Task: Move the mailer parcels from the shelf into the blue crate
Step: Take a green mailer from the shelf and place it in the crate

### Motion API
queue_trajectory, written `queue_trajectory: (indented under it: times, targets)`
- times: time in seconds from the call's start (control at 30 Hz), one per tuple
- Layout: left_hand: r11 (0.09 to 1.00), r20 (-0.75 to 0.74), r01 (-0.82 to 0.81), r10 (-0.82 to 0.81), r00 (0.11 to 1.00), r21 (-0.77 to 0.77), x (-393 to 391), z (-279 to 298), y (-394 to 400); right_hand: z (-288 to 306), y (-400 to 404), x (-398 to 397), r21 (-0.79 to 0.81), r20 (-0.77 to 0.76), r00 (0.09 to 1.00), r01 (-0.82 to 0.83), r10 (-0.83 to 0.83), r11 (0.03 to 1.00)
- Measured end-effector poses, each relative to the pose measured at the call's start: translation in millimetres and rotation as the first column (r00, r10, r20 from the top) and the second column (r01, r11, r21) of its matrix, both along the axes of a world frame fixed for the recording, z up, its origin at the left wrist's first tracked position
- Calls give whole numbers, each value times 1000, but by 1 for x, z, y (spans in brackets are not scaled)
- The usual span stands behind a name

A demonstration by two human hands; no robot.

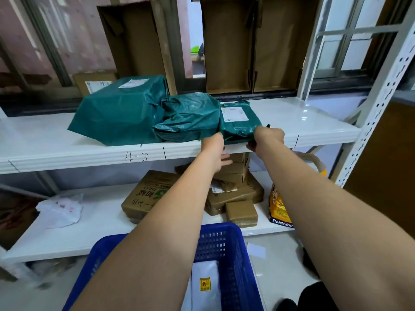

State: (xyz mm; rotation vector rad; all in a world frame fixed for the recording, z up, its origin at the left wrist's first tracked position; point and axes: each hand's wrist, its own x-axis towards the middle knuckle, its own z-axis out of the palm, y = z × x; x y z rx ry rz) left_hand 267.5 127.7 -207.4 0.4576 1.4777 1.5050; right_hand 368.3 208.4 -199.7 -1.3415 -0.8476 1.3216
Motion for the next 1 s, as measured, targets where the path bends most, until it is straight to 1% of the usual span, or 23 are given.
queue_trajectory:
  times: [0.1, 0.2, 0.33, 0.4, 0.43, 0.5, 0.53, 0.6, 0.67, 0.77, 0.83, 0.93, 1.0]
  targets:
    - [997, -2, 31, -31, 1000, -63, 4, -6, -18, -21, -32, 17, 9, 45, 997, 67, -67, 998]
    - [991, -6, 88, -89, 996, -102, 10, -19, -41, -47, -67, 36, 23, 49, 996, 77, -78, 997]
    - [986, 10, 114, -114, 993, -119, 13, -48, -74, -80, -122, 51, 40, 70, 997, 10, -12, 999]
    - [981, 9, 156, -157, 988, -116, 19, -60, -100, -103, -142, 54, -44, 82, 996, -40, 43, 998]
    - [976, 10, 177, -177, 984, -130, 21, -67, -114, -116, -149, 56, -101, 88, 991, -89, 98, 991]
    - [961, 19, 211, -211, 977, -180, 21, -88, -138, -138, -164, 58, -204, 8, 984, -175, 181, 963]
    - [954, 21, 213, -214, 977, -209, 19, -98, -150, -144, -172, 57, -232, -42, 979, -202, 198, 952]
    - [941, 45, 229, -225, 973, -250, 14, -114, -169, -157, -182, 54, -248, -72, 969, -247, 237, 937]
    - [930, 72, 222, -210, 975, -293, 6, -124, -185, -170, -187, 48, -270, -68, 942, -335, 329, 903]
    - [925, 97, 215, -195, 976, -313, -11, -138, -197, -191, -191, 31, -292, 2, 882, -450, 471, 844]
    - [935, 94, 159, -136, 986, -317, -27, -153, -197, -200, -197, 18, -279, 28, 864, -476, 502, 834]
    - [932, 113, 51, -11, 994, -360, -51, -185, -200, -221, -204, -1, -240, -48, 859, -505, 509, 829]
    - [926, 145, 13, 46, 988, -378, -66, -210, -203, -238, -209, -9, -211, -49, 827, -557, 561, 803]
